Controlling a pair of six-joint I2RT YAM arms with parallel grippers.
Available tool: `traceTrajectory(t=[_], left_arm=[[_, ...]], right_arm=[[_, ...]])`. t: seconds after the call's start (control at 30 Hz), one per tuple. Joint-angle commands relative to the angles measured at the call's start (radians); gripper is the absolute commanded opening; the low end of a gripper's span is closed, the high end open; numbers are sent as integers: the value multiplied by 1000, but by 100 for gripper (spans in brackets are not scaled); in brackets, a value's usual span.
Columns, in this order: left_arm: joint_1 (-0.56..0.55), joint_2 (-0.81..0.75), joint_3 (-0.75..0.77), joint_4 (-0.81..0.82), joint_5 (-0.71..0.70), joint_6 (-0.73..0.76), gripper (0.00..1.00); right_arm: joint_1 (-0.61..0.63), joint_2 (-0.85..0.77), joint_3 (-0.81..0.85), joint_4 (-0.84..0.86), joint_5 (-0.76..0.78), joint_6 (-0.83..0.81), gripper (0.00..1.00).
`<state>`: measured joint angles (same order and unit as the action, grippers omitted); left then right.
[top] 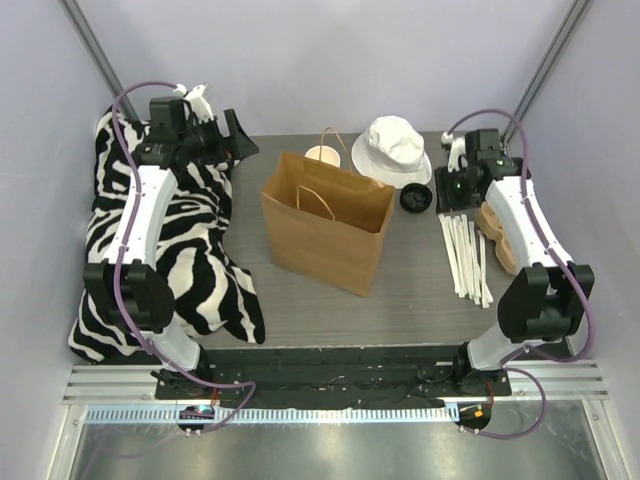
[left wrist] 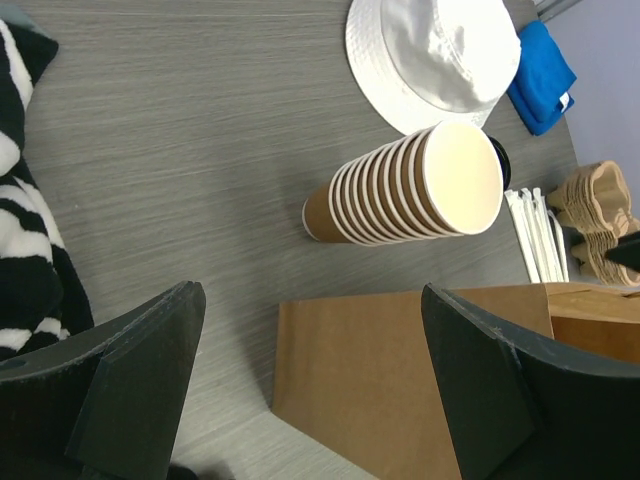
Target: Pack the takeout coffee
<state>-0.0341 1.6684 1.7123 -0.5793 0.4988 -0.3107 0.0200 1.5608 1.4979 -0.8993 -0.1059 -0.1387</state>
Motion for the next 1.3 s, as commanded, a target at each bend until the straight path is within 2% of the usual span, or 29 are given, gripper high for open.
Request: traceTrajectory(t=[0.0, 0.13, 0.3, 0.33, 0.5, 0.9, 1.27], left_arm=[[16, -84, -23, 27, 21, 13, 94], [17, -130, -94, 50, 20, 12, 94], [17, -142, -126, 59, 21, 9, 94], [17, -142, -129, 56, 21, 9, 94], [17, -144, -131, 45, 30, 18, 94], [17, -102, -99, 36, 58, 18, 95], [17, -87, -76, 19, 58, 25, 95]], right_arm=[[-64, -28, -126, -7, 159, -99, 40], [-115, -105, -255, 81, 235, -85, 27], [-129, -281, -499, 304, 299, -35, 30], [-130, -295, -530, 371, 299, -30, 30], [-140, -294, -652, 470, 331, -1, 32], [-167, -219, -757, 680, 354, -35, 32], [-187, -137, -769, 760, 357, -71, 31]])
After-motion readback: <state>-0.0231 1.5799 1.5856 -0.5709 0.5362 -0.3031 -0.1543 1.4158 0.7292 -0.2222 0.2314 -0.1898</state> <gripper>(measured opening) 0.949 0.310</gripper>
